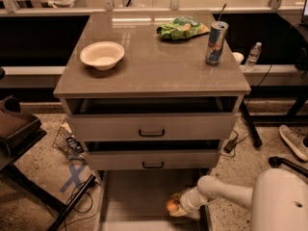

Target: Pick orange from bottom drawer and place on counter

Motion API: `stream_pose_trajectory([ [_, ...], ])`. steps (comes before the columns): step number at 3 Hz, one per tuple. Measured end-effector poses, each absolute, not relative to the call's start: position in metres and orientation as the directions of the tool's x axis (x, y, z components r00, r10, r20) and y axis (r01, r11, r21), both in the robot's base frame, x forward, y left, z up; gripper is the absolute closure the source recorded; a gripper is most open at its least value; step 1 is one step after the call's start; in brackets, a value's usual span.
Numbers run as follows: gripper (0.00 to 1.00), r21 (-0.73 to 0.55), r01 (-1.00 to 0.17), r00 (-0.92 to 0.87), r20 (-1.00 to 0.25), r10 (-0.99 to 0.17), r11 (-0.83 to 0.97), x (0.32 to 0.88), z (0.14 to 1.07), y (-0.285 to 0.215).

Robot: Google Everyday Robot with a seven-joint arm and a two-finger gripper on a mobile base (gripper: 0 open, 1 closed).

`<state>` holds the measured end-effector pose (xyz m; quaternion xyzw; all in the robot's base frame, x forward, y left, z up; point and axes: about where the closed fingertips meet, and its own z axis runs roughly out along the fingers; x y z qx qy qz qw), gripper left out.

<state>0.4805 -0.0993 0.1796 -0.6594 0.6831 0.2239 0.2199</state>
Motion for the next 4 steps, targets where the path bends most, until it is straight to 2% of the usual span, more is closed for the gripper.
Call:
stream_pose_trajectory([
  [2,1.00,0.004,-0.994,-0.088,-0.599,-0.796,0.107,0.491,0.318,-0.117],
  [4,1.00,-0.101,-0.965,-0.148,-0.553,-0.820,0.242,0.486,0.487,-0.133],
])
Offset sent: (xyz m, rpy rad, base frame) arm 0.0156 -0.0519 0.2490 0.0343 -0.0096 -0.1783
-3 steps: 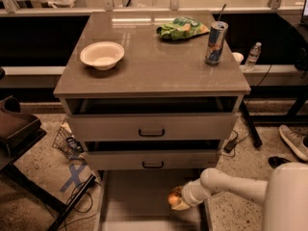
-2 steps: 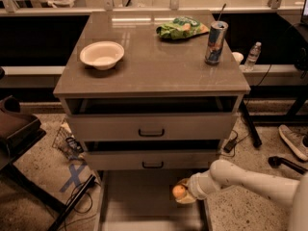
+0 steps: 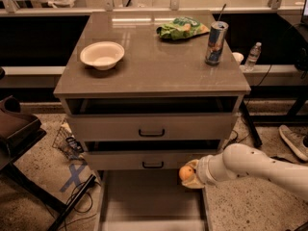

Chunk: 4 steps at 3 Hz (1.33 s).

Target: Pick orange from bottom drawer and place on counter

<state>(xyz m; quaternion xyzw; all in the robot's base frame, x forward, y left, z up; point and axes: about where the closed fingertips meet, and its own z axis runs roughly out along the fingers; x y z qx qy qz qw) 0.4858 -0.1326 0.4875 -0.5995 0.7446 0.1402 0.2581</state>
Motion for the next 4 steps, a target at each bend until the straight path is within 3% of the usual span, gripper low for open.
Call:
stream_pose_trajectory([
  [1,1.00,-0.176,-0.944,-0.158,-0.504,-0.849,0.280,0.484,0.538,-0.135],
  [3,1.00,-0.164,-0.948,-0.149,-0.526,-0.838,0.271,0.488,0.562,-0.139],
  [4,1.00,-0.170,-0.946,-0.140,-0.553,-0.822,0.275,0.511,0.628,-0.159],
])
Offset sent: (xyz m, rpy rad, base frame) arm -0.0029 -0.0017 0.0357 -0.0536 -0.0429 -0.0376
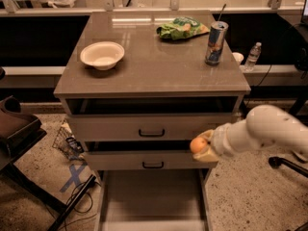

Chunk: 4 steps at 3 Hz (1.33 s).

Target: Pick orange from bottom drawer and place on counter

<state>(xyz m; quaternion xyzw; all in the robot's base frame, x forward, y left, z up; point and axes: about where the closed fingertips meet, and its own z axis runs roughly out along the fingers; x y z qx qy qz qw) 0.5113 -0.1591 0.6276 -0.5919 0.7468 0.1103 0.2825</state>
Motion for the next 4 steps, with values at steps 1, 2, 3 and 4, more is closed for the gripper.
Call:
stream_pose_trajectory([
  [1,1.00,-0.175,-0.944,-0.141,-0.552,-0.822,0.280,0.542,0.695,-0.182],
  [2,1.00,-0.151,-0.963,-0.126,-0.479,-0.869,0.223,0.547,0.767,-0.183],
  [3,1.00,-0.152,-0.967,-0.136,-0.376,-0.917,0.206,0.529,0.814,-0.174],
  [4,1.00,-0.192,-0.953,-0.160,-0.337,-0.928,0.234,0.504,0.854,-0.172],
])
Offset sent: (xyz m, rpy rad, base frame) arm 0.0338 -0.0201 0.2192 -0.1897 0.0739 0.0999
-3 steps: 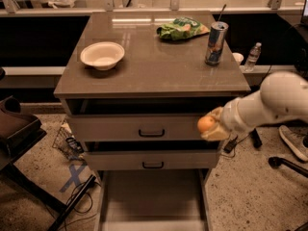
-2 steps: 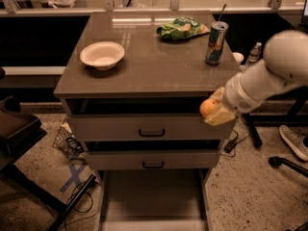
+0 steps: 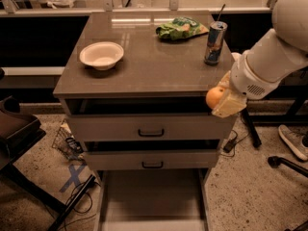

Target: Pick orange from bottom drawer and place on counter

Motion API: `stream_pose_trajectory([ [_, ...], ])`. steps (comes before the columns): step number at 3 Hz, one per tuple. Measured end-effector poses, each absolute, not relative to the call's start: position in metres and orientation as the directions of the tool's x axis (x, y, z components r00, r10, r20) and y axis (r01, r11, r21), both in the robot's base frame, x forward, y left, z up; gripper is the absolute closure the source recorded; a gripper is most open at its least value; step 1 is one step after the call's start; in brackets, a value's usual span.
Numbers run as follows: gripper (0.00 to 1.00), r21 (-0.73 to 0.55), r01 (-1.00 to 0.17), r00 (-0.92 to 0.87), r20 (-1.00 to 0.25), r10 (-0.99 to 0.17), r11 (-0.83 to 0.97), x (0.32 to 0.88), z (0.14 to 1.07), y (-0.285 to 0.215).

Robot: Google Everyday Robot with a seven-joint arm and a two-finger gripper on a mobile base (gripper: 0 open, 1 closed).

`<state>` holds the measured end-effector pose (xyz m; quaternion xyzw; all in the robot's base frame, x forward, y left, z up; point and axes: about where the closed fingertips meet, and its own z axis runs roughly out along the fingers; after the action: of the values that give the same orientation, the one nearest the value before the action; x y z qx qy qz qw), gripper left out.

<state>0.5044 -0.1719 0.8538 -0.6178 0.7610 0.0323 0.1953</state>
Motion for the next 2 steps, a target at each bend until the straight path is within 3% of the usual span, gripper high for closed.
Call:
stream_pose_trajectory([
  [2,1.00,-0.291,-0.896,-0.196,-0.420,-0.886,0.336,0.543,0.907,-0.146],
])
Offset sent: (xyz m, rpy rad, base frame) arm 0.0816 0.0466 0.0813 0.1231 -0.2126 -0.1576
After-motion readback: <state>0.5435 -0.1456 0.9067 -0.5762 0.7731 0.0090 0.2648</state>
